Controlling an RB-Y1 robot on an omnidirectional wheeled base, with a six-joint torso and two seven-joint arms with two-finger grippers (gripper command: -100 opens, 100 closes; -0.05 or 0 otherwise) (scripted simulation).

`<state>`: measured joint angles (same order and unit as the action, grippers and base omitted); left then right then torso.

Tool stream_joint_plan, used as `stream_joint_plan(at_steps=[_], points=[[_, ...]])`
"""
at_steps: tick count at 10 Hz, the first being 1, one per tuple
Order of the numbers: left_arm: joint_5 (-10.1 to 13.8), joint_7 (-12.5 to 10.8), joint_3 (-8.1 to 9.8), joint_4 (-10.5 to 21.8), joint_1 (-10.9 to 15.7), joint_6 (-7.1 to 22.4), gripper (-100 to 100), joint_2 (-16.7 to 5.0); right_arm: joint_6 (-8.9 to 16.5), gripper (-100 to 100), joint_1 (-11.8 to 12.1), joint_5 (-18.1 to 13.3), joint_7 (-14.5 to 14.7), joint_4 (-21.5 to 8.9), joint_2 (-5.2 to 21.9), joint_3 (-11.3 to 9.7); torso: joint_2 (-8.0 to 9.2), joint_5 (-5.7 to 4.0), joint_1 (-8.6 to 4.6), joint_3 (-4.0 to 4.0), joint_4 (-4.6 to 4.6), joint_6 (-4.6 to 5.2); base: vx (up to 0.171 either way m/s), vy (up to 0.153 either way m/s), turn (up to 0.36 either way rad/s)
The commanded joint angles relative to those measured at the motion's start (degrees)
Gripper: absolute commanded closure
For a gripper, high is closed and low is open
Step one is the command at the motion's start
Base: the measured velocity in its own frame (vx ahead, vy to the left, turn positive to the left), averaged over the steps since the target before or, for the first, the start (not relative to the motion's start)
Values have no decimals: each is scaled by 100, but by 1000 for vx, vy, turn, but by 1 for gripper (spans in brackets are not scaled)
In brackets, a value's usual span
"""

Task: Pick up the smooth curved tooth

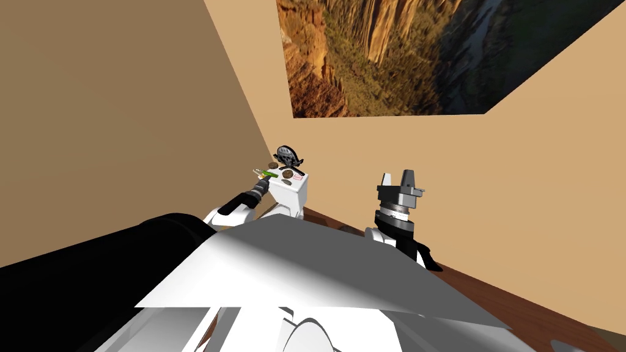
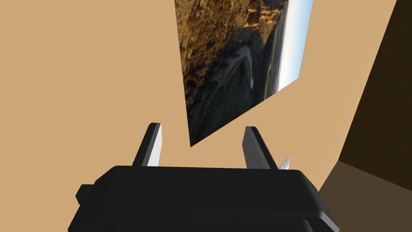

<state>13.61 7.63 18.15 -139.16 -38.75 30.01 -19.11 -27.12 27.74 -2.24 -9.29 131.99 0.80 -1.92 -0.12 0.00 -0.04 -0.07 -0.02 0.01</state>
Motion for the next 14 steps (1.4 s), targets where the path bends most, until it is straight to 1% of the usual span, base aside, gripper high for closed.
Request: stream_joint_plan(at_steps=[1, 2, 3, 4, 5, 6, 7, 8, 9, 10, 11, 12, 13, 14], points=[[46, -4, 52, 15, -1, 249, -100, -55, 0, 0, 0, 0, 0, 0, 0, 0, 0, 0, 0, 0, 0, 0, 36, -10, -2], [111, -5, 128, 15, -34, 440, -100, -134, 0, 0, 0, 0, 0, 0, 0, 0, -1, 0, -1, -1, -1, 0, 52, -18, -10], [111, -5, 128, 15, -34, 569, -100, -134, 0, 0, 0, 0, 0, 0, 0, 0, -7, -1, -3, -4, -1, 1, 49, -15, -6], [174, -10, 201, 14, -65, 783, -100, -214, 0, 0, 0, 0, 0, 0, 0, 0, -6, 0, -2, -4, -2, 0, 51, -17, -16], [174, -10, 201, 14, -65, 883, -100, -214, 0, 0, 0, 0, 0, 0, 0, 0, -7, -1, -2, -4, -2, 0, 41, -15, -5], [234, -17, 270, 10, -93, 1087, -100, -296, 0, 0, 0, 0, 0, 0, 0, 0, -4, -1, -3, -3, -1, 0, 56, -24, -20], [234, -17, 270, 10, -93, 1191, -100, -296, 0, 0, 0, 0, 0, 0, 0, 0, -8, -1, -5, -5, -2, 0, 51, -20, -5], [291, -26, 337, 3, -118, 1359, -100, -382, 0, 0, 0, 0, 0, 0, 0, 0, -7, -1, -5, -5, -2, 0, 63, -22, -19], [291, -26, 337, 3, -118, 1492, -100, -382, 0, 0, 0, 0, 0, 0, 0, 0, -11, -1, -6, -6, -3, 0, 49, -13, -8], [344, -36, 402, -6, -140, 1701, -100, -470, 0, 0, 0, 0, 0, 0, 0, 0, -8, -1, -3, -5, -2, 0, 60, -16, -26], [344, -36, 402, -6, -140, 1784, -100, -470, 0, 0, 0, 0, 0, 0, 0, 0, -10, -1, -3, -6, -3, 0, 52, -15, -10], [394, -49, 466, -19, -158, 1985, -100, -560, 0, 0, 0, 0, 0, 0, 0, 0, -8, -1, -3, -5, -2, 0, 66, -23, -28], [394, -49, 466, -19, -158, 2065, -100, -560, 0, 0, 0, 0, 0, 0, 0, 0, -12, -1, -6, -7, -3, 1, 64, -25, -9], [440, -62, 528, -36, -172, 2263, -100, -652, 0, 0, 0, 0, 0, 0, 0, 0, -11, -2, -7, -7, -3, 0, 72, -24, -17]])
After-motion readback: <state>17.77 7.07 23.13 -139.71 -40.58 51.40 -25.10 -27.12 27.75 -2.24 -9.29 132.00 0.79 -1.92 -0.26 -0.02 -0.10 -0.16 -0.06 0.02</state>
